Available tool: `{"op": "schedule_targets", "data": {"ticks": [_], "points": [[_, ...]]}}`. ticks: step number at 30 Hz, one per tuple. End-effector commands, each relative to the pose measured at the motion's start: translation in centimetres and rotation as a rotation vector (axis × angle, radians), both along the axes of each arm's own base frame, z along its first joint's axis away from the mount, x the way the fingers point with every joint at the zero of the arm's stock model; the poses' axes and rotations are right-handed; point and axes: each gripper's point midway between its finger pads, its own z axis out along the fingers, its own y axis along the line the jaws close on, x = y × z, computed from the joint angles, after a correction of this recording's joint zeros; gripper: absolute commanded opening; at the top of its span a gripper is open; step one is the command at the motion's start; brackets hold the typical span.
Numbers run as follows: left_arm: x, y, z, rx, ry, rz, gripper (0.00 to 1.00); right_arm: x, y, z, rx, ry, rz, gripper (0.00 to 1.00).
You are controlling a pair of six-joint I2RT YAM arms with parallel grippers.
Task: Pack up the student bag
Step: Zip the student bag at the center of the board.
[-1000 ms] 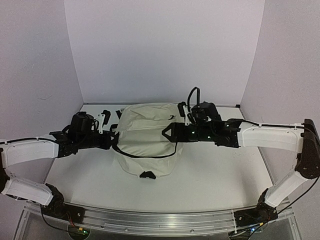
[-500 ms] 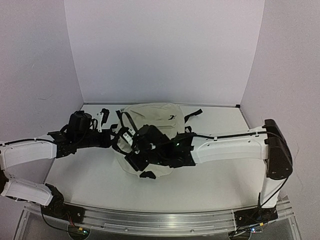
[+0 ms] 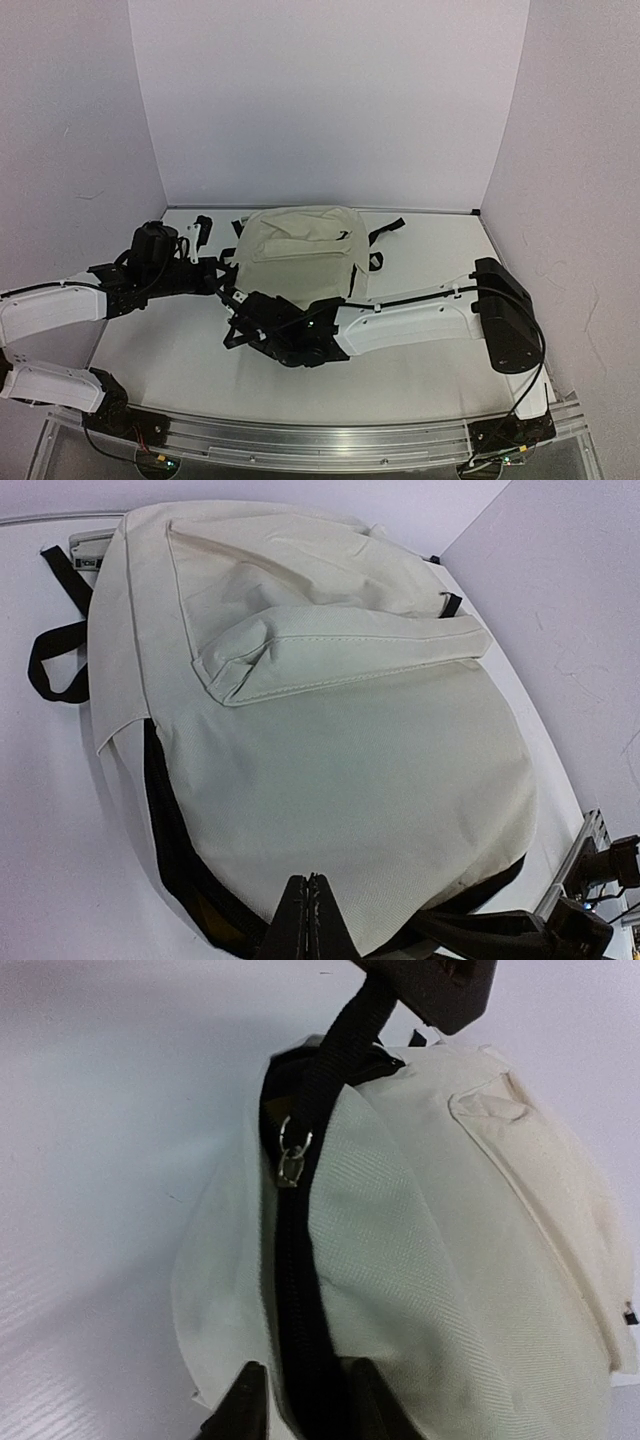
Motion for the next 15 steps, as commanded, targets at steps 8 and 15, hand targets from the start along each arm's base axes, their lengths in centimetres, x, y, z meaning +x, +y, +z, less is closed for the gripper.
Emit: {"op": "schedule_targets", "data": {"ticks": [8,15], "points": [[2.4,3.1,1.8,0.062,-0.09,0.198,0.0,-0.1,-3.0,4.3,0.116,-0.023,-0.108,0.0],[3.6,3.5,3.3,0.068,-0.147,0.233,0.0,-1.9,-5.7,4.8,0.209,0.092,-0.119,0.0]]}}
